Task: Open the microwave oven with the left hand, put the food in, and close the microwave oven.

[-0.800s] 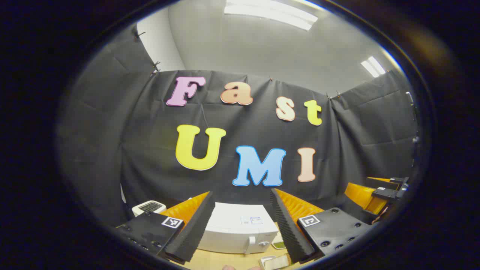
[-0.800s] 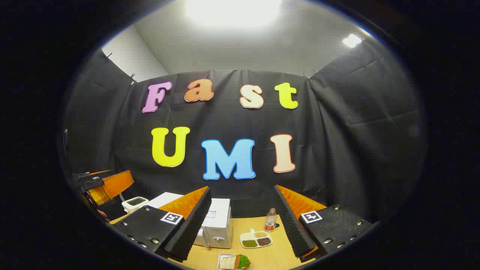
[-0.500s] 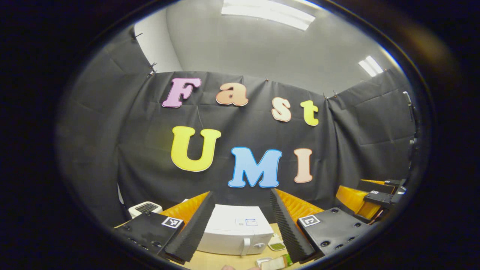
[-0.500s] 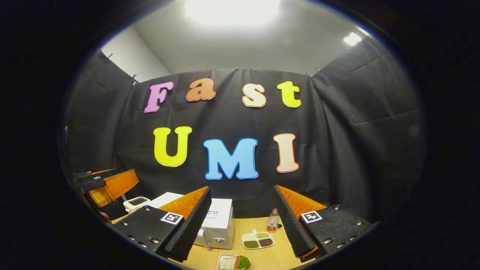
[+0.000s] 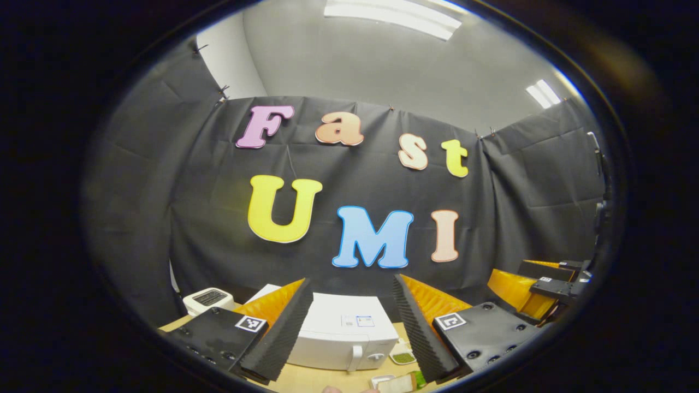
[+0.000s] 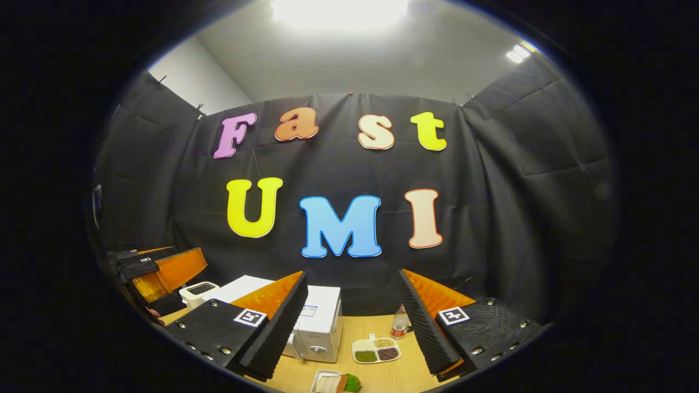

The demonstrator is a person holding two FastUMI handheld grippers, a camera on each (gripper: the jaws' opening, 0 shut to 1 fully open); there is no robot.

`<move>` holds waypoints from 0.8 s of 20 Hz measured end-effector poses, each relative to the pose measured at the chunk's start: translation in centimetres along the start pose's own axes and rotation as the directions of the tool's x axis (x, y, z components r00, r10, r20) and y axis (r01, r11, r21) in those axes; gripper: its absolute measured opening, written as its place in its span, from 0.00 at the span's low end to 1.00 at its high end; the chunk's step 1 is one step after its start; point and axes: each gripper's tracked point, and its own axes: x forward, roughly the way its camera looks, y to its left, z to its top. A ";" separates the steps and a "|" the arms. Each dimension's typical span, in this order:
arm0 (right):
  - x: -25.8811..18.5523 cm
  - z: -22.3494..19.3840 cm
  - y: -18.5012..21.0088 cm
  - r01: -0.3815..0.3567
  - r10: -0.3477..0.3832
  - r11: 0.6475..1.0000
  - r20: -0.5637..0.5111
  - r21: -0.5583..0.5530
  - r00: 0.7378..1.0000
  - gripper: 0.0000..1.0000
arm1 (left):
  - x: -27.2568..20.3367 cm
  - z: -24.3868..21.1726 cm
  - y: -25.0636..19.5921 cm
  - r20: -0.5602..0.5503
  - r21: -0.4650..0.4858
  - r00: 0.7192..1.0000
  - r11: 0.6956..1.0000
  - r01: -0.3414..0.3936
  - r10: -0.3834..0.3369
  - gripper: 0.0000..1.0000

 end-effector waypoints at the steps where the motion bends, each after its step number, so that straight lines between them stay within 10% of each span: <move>1: 0.1 -0.1 -0.5 0.010 -0.010 1.000 0.000 0.003 1.000 0.98 | 0.4 -0.6 0.0 -0.010 0.007 1.000 1.000 -0.004 0.004 0.96; 16: 1.1 -5.9 -4.9 0.071 -0.074 0.997 -0.127 -0.028 0.989 0.98 | 6.7 -23.0 -0.8 -0.380 -0.101 0.924 0.995 0.017 -0.054 0.96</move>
